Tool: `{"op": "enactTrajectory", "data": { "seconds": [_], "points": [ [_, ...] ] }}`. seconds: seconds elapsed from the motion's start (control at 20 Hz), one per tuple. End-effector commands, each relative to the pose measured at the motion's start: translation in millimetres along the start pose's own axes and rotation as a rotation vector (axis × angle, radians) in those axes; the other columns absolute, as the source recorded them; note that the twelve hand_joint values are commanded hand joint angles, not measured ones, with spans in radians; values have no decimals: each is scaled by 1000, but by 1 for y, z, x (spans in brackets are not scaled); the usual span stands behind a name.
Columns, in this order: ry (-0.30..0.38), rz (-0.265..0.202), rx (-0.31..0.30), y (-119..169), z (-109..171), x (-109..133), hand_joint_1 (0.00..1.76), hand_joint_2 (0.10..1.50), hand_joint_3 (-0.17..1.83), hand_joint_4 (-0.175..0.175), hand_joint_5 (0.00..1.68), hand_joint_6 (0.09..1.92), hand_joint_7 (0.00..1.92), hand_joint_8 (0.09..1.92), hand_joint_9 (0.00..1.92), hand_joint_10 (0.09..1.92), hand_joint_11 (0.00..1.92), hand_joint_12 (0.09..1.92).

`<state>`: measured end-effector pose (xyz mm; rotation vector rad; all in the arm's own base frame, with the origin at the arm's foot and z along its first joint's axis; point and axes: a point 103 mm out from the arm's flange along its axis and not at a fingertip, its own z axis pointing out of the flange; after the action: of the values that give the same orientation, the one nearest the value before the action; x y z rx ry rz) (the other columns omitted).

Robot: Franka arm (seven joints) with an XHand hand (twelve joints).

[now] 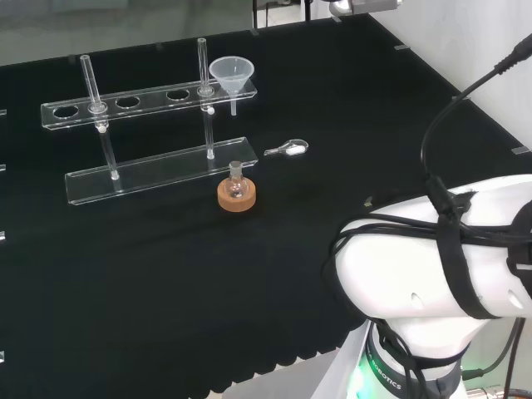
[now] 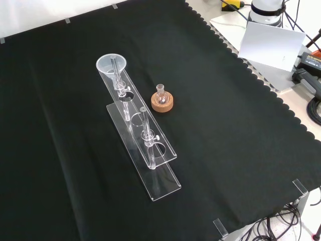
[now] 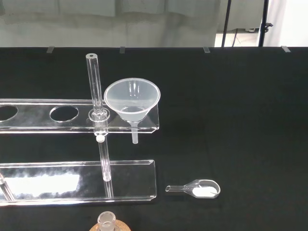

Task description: Pick up the funnel from the transparent funnel stand.

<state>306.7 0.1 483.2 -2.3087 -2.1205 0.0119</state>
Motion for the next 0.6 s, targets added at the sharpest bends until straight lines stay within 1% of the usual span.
{"op": "enactTrajectory", "data": {
  "seconds": [0.05, 0.1, 0.2, 0.6],
  "points": [
    [-8, 4, -7, 1, 0, 1, 4, 1130, 541, -2, 129, 219, 10, 419, 159, 671, 72, 1323],
    [-9, 6, -8, 3, 0, 1, 1, 1165, 477, -2, 155, 155, 5, 422, 155, 674, 53, 1356],
    [-8, 9, -6, 5, 1, 0, 0, 1199, 415, -3, 182, 92, 0, 423, 151, 676, 36, 1383],
    [-9, 32, 0, 15, 8, -5, 0, 1214, 388, -4, 202, 87, 0, 423, 150, 677, 27, 1394]
  ]
}}
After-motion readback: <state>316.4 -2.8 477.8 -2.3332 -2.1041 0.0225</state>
